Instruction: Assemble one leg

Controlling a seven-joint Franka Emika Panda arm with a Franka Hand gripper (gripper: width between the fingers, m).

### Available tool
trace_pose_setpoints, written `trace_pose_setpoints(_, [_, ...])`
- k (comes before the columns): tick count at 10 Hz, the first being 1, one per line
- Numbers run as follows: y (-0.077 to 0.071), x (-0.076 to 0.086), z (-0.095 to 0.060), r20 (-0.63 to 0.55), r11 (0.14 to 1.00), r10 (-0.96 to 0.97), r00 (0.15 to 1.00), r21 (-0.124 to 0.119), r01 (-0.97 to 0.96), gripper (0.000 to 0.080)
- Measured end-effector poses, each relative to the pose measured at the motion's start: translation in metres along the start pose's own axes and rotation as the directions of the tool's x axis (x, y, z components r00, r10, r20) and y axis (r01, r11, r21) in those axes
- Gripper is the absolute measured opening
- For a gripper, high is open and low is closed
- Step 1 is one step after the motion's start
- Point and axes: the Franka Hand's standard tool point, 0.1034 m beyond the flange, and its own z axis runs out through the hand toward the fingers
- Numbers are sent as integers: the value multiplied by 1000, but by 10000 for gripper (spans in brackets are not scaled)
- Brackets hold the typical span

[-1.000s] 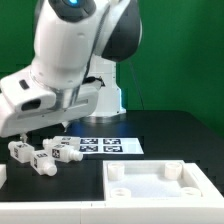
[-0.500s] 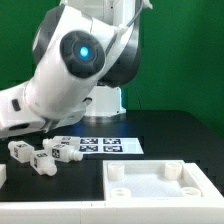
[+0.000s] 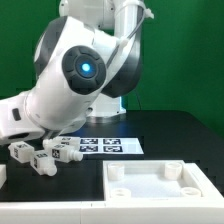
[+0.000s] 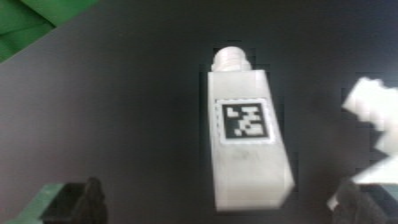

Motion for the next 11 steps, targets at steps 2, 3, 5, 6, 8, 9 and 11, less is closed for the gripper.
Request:
trace_pose_setpoints(2, [0, -1, 1, 4, 1000, -19, 1000, 9, 19, 649])
trace_pose_setpoints(3, [-1, -1, 2, 7, 1000, -21, 1000, 10, 21, 649])
trace_pose_setpoints(5, [0, -1, 3, 7, 1000, -22, 1000, 11, 22, 649])
trace_pose_setpoints(6, [6, -4, 8, 10, 1000, -18, 1000, 19, 18, 649])
trace_pose_setpoints(8, [7, -2, 8, 9, 1000, -21, 1000, 22, 21, 627])
trace_pose_setpoints(9, [7, -2, 8, 9, 1000, -22, 1000, 22, 21, 486])
trace_pose_setpoints(11, [7, -2, 9, 11, 1000, -22, 1000, 22, 22, 292])
